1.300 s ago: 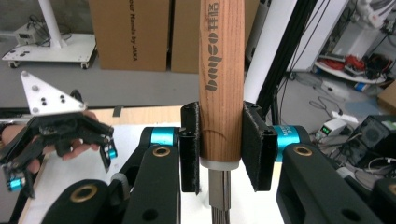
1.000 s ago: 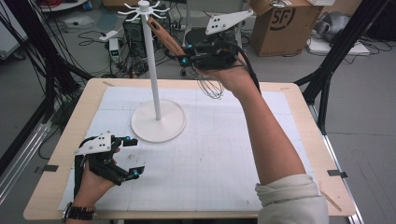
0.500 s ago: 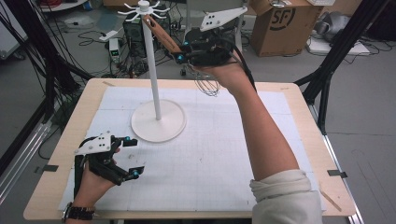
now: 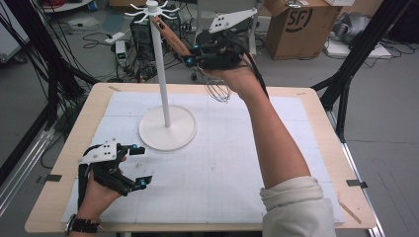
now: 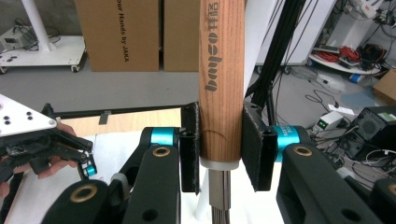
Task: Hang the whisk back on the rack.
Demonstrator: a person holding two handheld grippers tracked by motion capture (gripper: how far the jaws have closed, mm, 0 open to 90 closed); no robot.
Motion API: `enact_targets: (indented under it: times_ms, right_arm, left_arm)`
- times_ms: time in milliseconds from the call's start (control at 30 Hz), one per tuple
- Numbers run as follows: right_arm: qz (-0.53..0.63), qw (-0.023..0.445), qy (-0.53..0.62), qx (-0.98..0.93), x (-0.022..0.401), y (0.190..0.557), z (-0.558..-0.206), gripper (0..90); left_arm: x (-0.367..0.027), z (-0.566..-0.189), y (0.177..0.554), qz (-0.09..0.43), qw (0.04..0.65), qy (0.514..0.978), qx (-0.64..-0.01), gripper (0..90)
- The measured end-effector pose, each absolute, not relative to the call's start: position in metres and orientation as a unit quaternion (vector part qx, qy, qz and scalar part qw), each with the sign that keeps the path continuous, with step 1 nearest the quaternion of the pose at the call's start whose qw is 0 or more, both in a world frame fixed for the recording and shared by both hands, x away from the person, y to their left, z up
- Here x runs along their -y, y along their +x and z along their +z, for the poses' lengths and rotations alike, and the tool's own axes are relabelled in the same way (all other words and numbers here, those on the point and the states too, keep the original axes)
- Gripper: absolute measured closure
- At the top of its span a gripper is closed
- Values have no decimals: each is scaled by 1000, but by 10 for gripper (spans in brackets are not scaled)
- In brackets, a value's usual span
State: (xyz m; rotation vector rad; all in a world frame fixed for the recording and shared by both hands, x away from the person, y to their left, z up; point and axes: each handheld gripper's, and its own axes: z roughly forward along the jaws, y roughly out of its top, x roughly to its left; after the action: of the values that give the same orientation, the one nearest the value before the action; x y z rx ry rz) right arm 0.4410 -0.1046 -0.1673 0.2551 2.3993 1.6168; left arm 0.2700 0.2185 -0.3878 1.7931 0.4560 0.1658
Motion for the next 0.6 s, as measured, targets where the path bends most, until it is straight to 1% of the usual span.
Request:
enact_targets:
  times_ms: [233, 600]
  right_arm:
    - [543, 120, 104, -824, 97, 443, -172, 708]
    - [529, 106, 132, -832, 87, 445, -177, 706]
  left_arm:
    - [-219, -387, 270, 67, 598, 775, -195, 17]
    - [-219, -387, 269, 67, 598, 775, -192, 17]
